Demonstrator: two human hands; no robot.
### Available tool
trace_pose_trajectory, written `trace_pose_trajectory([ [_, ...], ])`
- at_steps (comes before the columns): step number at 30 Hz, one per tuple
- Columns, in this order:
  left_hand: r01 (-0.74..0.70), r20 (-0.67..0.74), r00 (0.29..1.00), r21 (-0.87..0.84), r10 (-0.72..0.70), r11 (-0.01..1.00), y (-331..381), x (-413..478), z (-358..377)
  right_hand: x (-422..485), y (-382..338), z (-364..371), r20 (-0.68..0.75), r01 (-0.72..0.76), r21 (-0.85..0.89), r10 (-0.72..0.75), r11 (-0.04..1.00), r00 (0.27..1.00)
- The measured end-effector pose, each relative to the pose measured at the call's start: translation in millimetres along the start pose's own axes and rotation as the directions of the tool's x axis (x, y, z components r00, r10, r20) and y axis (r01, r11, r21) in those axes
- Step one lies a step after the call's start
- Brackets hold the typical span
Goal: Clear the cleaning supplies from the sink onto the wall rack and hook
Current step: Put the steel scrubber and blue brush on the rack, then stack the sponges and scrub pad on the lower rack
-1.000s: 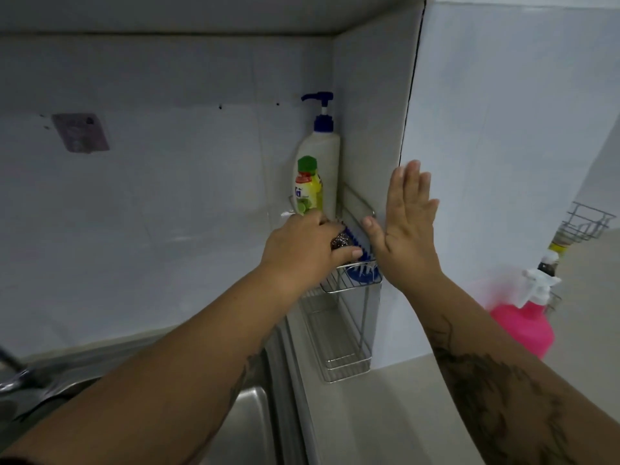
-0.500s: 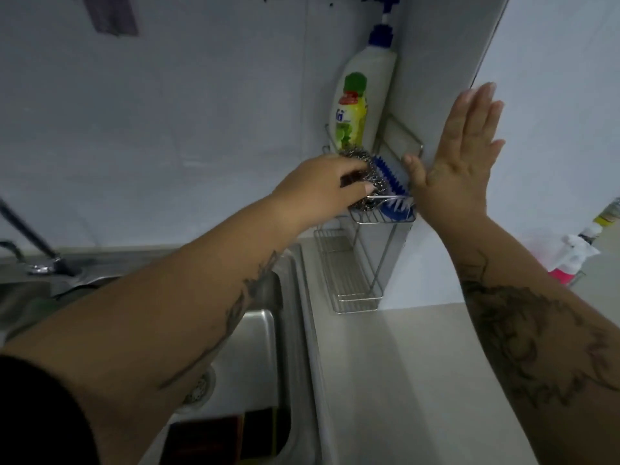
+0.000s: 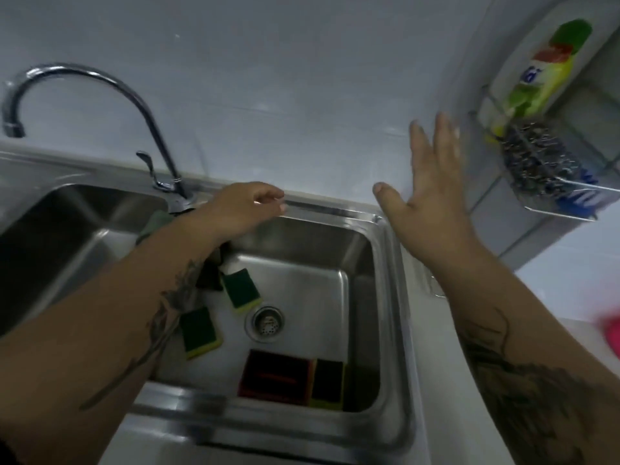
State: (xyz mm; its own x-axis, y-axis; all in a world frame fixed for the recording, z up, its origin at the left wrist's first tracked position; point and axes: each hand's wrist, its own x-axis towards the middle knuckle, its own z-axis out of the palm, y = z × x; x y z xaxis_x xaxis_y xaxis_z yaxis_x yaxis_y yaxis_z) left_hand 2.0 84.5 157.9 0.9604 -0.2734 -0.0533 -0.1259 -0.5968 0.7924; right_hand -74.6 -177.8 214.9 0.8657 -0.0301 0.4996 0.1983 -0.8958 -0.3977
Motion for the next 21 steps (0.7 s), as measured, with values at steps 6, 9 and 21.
trace_pose_trajectory([
  [6,0.282,0.128,0.949,0.063,-0.288,0.957,-137,-20,0,-20,-25,144,0.319,-0.094,0.063,0.069,0.994,0.945],
  [9,0.383,0.221,0.89,0.114,-0.399,0.917,-183,-32,15,-40,-31,210,0.461,-0.139,0.045,0.103,0.989,0.882],
  [21,0.203,0.417,0.704,0.658,-0.575,0.726,-275,-44,94,-116,-23,405,0.786,-0.217,-0.133,0.237,0.967,0.571],
])
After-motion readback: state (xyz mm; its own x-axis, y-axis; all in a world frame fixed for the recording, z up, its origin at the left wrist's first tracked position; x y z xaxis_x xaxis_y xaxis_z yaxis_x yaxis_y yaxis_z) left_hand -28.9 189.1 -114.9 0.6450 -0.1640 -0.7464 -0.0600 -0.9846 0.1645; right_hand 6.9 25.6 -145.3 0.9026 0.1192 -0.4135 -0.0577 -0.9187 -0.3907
